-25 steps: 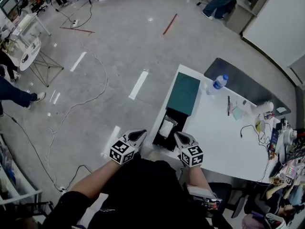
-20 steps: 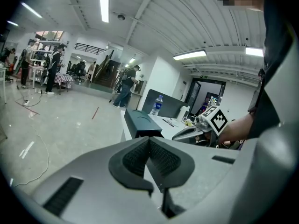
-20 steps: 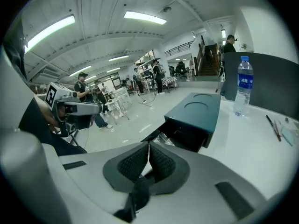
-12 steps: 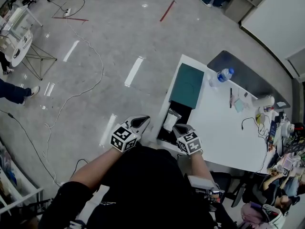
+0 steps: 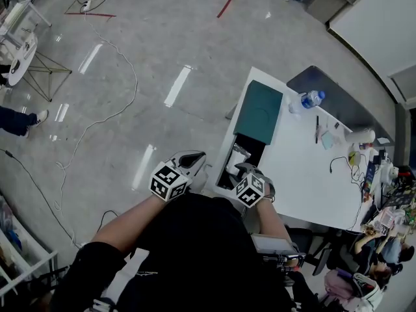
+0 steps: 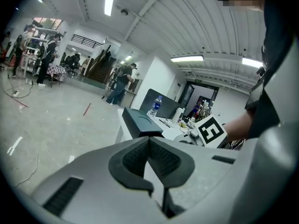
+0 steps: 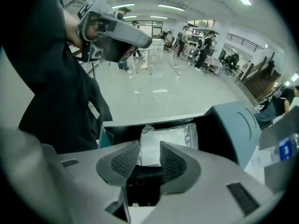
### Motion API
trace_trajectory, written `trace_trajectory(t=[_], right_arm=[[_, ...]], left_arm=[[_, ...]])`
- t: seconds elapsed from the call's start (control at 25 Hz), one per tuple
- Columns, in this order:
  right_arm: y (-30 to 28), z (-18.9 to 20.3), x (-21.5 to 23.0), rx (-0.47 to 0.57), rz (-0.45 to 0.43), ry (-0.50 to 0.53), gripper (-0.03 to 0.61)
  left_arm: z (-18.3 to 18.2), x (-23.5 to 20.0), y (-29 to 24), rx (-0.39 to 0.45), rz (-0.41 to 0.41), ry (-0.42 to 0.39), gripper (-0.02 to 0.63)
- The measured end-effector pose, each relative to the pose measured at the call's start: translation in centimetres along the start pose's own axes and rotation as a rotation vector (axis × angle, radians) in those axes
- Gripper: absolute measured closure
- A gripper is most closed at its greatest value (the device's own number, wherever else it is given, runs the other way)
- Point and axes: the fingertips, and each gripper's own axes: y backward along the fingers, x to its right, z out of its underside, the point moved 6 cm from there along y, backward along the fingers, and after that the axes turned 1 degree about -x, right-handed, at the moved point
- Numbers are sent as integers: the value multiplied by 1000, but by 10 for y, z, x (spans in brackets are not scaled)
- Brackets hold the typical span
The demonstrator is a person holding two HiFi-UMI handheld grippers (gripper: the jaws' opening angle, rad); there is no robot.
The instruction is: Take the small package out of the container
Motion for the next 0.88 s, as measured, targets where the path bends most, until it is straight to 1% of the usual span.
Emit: trace_trajectory(t=[0.28,0.52,0.68,0.88], right_arm=[[-14,-3,-3,-71,-8,58,419],[-19,-2,-5,-113,7,89,474],[-17,-3,-6,-116,34,100,512],[-13,-7,-7,-103,71,107,526]], left_arm=[[2,-10,8,0,-7,10,606],[4,-14,15,-5,-11,13,606],[4,-16,18,-8,-6,13,606],[4,-18,20,-11,10,7,606]])
